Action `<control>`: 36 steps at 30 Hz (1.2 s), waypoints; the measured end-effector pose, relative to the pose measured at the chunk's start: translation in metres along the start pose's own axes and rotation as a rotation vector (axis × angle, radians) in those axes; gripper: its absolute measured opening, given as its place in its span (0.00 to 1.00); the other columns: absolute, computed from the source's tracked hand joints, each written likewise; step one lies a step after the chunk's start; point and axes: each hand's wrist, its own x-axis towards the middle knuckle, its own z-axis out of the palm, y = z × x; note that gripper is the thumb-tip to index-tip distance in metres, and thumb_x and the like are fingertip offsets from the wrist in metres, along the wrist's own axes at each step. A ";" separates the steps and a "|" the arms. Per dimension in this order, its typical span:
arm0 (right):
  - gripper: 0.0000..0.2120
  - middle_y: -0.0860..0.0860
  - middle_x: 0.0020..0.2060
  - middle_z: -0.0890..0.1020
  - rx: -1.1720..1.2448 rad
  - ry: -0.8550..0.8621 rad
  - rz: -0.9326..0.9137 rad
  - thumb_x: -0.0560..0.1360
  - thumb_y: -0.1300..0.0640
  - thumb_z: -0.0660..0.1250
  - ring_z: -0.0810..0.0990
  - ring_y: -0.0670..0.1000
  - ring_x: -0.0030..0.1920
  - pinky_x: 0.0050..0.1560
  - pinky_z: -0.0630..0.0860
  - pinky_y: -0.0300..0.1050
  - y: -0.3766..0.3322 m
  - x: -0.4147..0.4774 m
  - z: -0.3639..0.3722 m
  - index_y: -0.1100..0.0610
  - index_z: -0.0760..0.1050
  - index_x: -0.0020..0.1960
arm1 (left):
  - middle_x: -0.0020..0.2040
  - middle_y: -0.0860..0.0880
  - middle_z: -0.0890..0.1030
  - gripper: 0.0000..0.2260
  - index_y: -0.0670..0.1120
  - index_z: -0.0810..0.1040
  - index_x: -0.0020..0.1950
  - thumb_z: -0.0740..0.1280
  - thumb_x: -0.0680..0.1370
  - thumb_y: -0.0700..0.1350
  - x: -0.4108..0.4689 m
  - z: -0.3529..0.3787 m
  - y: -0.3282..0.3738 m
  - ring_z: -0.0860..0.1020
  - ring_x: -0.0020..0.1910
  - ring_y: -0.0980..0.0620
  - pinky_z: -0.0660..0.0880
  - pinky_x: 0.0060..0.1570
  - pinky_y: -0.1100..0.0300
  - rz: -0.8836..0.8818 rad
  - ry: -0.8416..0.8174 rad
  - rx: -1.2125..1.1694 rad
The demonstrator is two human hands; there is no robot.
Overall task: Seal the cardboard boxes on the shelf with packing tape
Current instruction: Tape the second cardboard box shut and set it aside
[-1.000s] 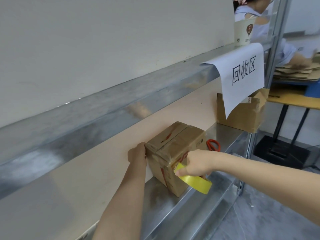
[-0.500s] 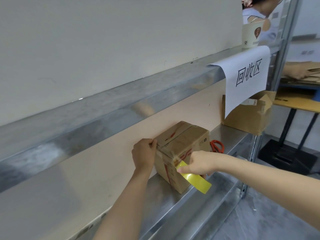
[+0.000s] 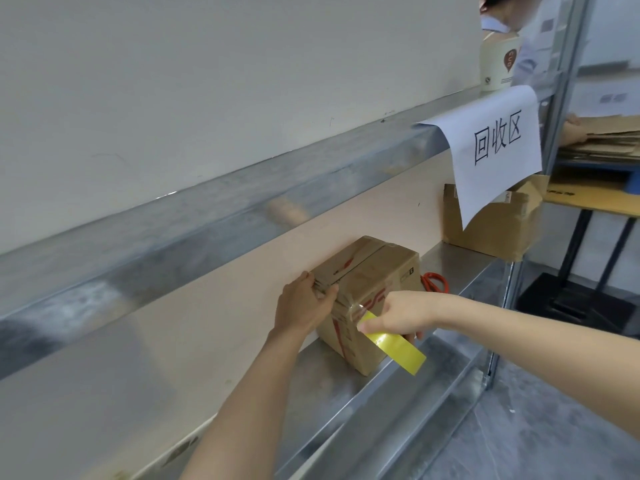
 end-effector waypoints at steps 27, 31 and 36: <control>0.28 0.44 0.17 0.68 0.109 0.045 0.032 0.75 0.36 0.63 0.70 0.47 0.26 0.32 0.67 0.37 0.006 -0.002 -0.003 0.55 0.65 0.26 | 0.44 0.49 0.82 0.15 0.39 0.83 0.54 0.75 0.68 0.34 0.038 0.000 -0.056 0.80 0.45 0.60 0.77 0.53 0.64 0.445 0.149 -0.171; 0.28 0.44 0.17 0.68 0.116 0.065 0.043 0.75 0.35 0.63 0.71 0.45 0.24 0.28 0.67 0.33 0.005 -0.009 -0.008 0.55 0.66 0.27 | 0.43 0.50 0.81 0.11 0.37 0.81 0.56 0.71 0.74 0.36 0.046 -0.018 -0.056 0.80 0.40 0.64 0.77 0.44 0.66 0.380 0.010 -0.196; 0.29 0.43 0.16 0.66 0.117 0.098 0.035 0.75 0.36 0.63 0.68 0.43 0.20 0.24 0.65 0.31 0.005 -0.014 -0.008 0.54 0.64 0.26 | 0.43 0.46 0.84 0.09 0.43 0.86 0.50 0.75 0.71 0.45 0.064 -0.034 -0.055 0.81 0.43 0.48 0.76 0.46 0.51 0.577 -0.081 0.131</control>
